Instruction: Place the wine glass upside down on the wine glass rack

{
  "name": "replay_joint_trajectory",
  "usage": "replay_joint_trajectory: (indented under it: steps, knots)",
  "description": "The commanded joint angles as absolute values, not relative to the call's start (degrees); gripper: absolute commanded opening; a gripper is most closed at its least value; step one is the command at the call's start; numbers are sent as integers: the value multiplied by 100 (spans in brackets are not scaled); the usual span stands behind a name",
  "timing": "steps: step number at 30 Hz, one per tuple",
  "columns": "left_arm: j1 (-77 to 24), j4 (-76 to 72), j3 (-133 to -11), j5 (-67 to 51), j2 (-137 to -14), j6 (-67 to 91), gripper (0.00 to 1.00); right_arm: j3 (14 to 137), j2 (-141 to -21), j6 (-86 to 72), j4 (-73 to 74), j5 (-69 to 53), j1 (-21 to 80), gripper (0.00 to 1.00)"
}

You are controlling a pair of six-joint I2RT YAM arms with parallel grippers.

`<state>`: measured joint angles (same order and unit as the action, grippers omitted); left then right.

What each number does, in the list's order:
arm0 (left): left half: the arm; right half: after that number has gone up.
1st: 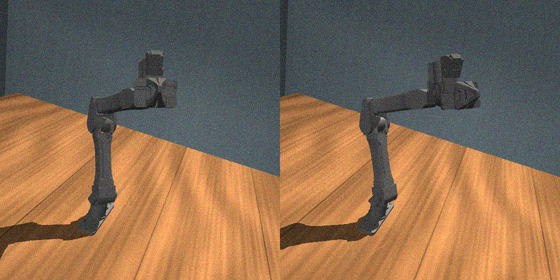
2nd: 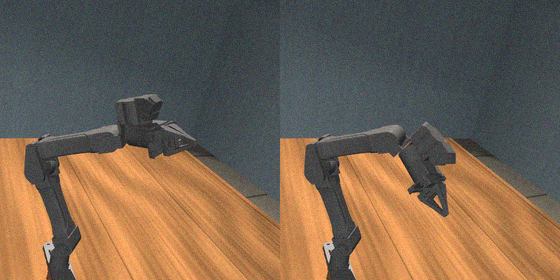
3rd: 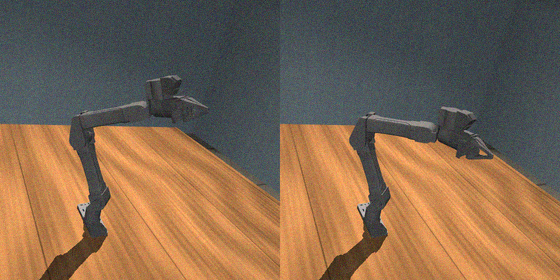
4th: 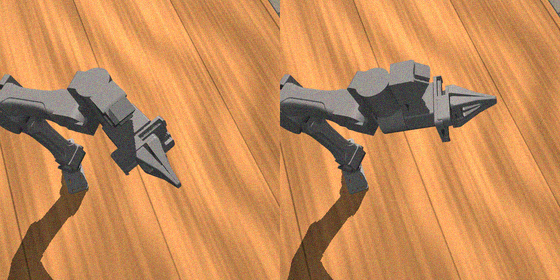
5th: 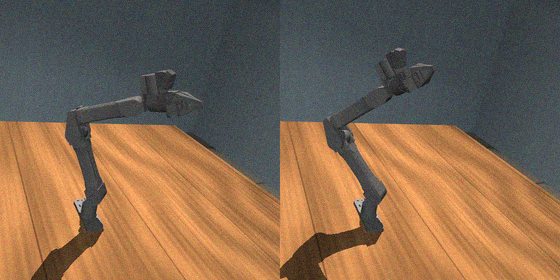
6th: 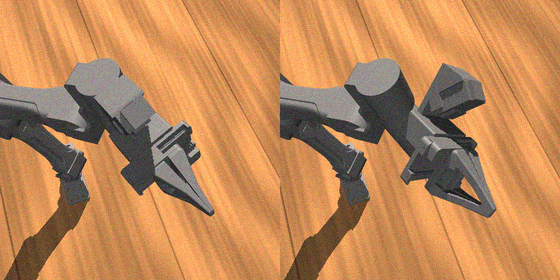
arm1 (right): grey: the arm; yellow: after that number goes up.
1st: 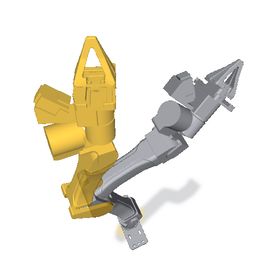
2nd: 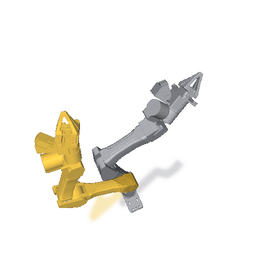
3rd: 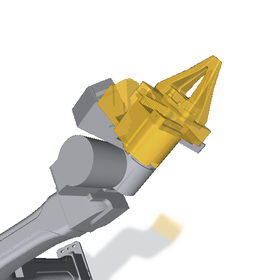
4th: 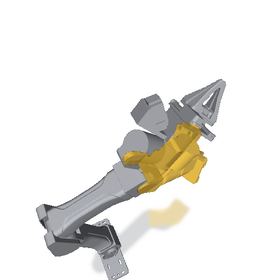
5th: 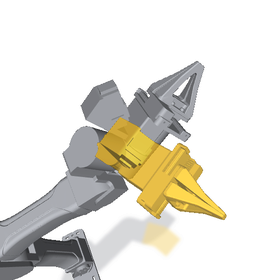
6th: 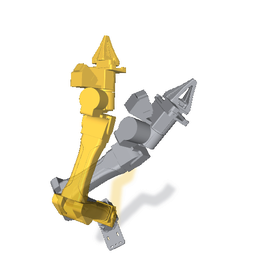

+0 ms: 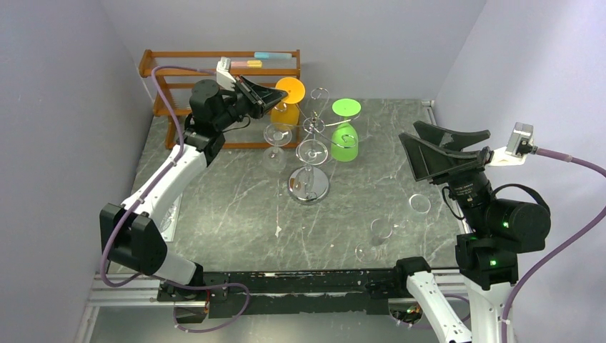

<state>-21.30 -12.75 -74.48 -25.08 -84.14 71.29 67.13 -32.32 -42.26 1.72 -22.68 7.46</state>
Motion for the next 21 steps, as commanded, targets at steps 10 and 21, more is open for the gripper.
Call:
replay_joint_trajectory:
  steps: [10, 21]
  knots:
    - [-1889, -1362, -7645, -2400, -8286, 6819, 5, 6820, -3173, -4223, 254, -2294, 758, 79]
    - [-1715, -1517, -7429, -2792, -8265, 6951, 5, 6838, -3170, -4264, 333, -2249, 763, 79]
